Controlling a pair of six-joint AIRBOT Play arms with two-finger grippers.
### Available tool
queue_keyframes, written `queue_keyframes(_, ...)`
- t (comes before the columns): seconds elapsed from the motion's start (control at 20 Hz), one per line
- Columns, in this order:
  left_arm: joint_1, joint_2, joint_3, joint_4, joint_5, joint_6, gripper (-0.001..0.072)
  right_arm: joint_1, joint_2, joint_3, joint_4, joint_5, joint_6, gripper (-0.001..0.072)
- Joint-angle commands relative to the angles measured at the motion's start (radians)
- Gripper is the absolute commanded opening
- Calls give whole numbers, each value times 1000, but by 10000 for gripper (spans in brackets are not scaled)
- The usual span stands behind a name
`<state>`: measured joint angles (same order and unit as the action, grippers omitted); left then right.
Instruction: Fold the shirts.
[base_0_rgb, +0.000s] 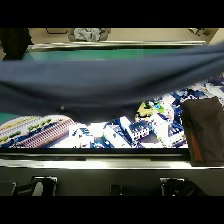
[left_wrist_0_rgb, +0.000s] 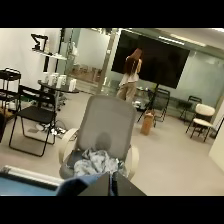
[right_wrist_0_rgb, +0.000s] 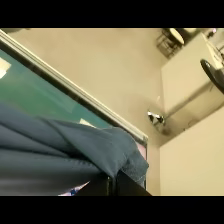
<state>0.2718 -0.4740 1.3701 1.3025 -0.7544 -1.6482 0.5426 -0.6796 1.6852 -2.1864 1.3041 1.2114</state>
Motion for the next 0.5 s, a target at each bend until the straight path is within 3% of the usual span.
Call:
queue_keyframes(0.0,3,44,-13,29,-42,-13,23,1,57,13,-31,156,-19,46)
queue_keyframes(0.35,-27,-69,-138,21,161,-5,24,1,-165,-55,28,409,-86,48)
queue_keyframes(0.45,-73,-172,-185,22,216,39,25,1,-257,-180,64,385,-72,48)
